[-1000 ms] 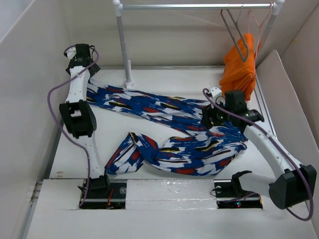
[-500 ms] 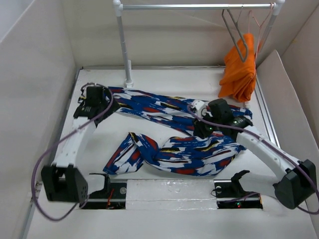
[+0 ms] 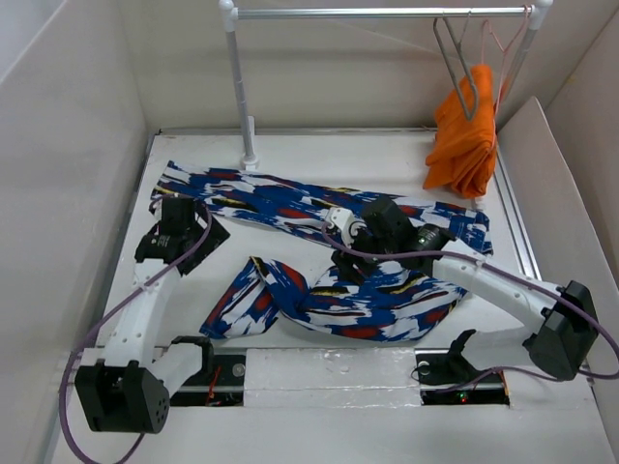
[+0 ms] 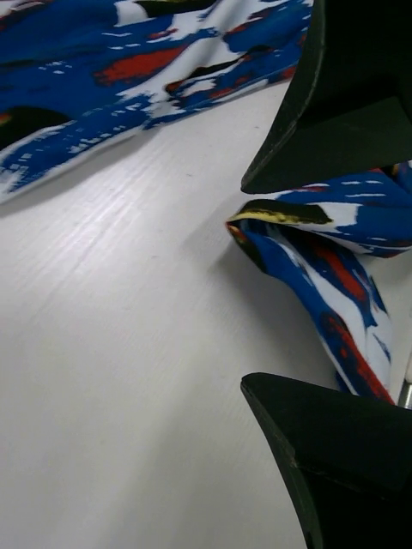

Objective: Place the trousers on the hanger
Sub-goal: Flatten out the trousers at the center of the board.

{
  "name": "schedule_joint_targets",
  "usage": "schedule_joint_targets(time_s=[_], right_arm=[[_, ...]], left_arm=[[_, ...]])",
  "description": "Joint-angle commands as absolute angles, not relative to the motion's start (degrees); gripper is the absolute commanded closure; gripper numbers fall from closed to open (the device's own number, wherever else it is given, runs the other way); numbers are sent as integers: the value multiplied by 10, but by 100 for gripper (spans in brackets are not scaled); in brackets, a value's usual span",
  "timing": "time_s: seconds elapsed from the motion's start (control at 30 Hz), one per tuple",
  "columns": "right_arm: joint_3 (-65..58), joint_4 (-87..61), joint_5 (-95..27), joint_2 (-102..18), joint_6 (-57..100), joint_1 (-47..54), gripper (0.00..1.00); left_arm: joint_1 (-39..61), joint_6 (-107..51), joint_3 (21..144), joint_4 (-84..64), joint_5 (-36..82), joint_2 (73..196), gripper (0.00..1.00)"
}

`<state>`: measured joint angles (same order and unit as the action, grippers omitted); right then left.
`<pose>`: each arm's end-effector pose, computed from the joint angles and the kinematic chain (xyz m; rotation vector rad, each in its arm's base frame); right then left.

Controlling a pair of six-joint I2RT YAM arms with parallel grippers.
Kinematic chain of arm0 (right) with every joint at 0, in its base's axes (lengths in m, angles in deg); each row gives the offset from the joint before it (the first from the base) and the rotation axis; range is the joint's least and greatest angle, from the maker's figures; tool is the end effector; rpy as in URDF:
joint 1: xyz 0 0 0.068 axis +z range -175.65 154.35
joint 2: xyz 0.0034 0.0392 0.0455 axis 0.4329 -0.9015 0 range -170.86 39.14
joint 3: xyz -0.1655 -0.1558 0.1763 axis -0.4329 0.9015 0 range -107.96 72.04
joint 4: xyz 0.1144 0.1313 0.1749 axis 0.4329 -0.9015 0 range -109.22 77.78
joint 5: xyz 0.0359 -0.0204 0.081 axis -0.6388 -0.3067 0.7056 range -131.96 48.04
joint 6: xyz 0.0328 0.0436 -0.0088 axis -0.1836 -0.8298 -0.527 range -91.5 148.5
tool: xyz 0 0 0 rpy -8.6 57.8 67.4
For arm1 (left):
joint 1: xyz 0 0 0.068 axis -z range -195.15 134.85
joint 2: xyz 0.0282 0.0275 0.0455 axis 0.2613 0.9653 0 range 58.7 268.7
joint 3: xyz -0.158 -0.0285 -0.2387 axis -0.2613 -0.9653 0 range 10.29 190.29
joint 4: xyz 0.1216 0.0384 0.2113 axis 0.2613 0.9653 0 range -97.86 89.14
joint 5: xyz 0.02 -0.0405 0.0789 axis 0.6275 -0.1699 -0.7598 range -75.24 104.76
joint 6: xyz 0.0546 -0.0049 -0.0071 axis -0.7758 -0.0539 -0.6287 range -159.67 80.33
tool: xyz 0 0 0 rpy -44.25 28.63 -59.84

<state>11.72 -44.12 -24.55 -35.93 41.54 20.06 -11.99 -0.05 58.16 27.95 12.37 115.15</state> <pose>0.1739 0.1943 0.3031 -1.3183 2.0412 0.6275 0.1809 -0.0084 0.2933 -0.7602 2.2417 -0.3171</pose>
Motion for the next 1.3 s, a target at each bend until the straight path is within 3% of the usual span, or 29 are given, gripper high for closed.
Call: schedule_joint_targets(time_s=[0.0,0.07,0.1,0.17,0.23,0.37,0.43,0.5,0.53,0.7,0.73,0.83,0.93,1.03,1.07,1.13,1.2,1.23,1.27], right_arm=[[148,-396,-246,-323,398,196,35],[153,-401,-246,-321,399,196,35],[151,-422,-255,-318,402,196,35],[154,-433,-280,-307,399,196,36],[155,-447,-288,-282,395,191,36],[167,-485,-310,-227,387,191,36],[172,-499,-329,-197,383,186,49],[189,-498,-333,-173,380,186,71],[195,-494,-327,-155,377,186,100],[214,-506,-333,-147,377,172,97],[219,-507,-333,-149,376,172,77],[225,-502,-319,-156,378,166,57],[221,-503,-322,-159,376,160,55],[221,-504,-327,-154,375,154,55],[223,-502,-328,-152,374,147,55],[222,-504,-335,-150,380,133,55],[214,-519,-348,-148,392,115,55],[215,-519,-348,-147,399,90,55],[218,-506,-341,-147,405,77,54]], left_arm=[[-115,-38,670,279,38,1203,19],[-58,-14,739,271,-35,1264,19],[64,-3,760,276,-97,1287,19],[141,41,890,345,-212,1414,16],[146,89,959,399,-187,1464,18],[153,132,850,310,-100,1358,20],[153,193,784,293,-78,1292,22],[153,227,680,263,-31,1248,26],[153,259,647,253,-20,1211,27],[153,294,533,207,28,1170,28],[153,292,529,200,35,1183,28],[153,271,530,175,57,1245,27],[153,267,534,168,45,1287,30],[153,266,531,156,22,1301,39],[153,261,535,151,18,1307,47],[153,245,545,147,12,1331,49],[153,236,575,162,6,1352,90],[153,227,590,167,6,1366,100],[153,222,626,174,5,1369,100]])
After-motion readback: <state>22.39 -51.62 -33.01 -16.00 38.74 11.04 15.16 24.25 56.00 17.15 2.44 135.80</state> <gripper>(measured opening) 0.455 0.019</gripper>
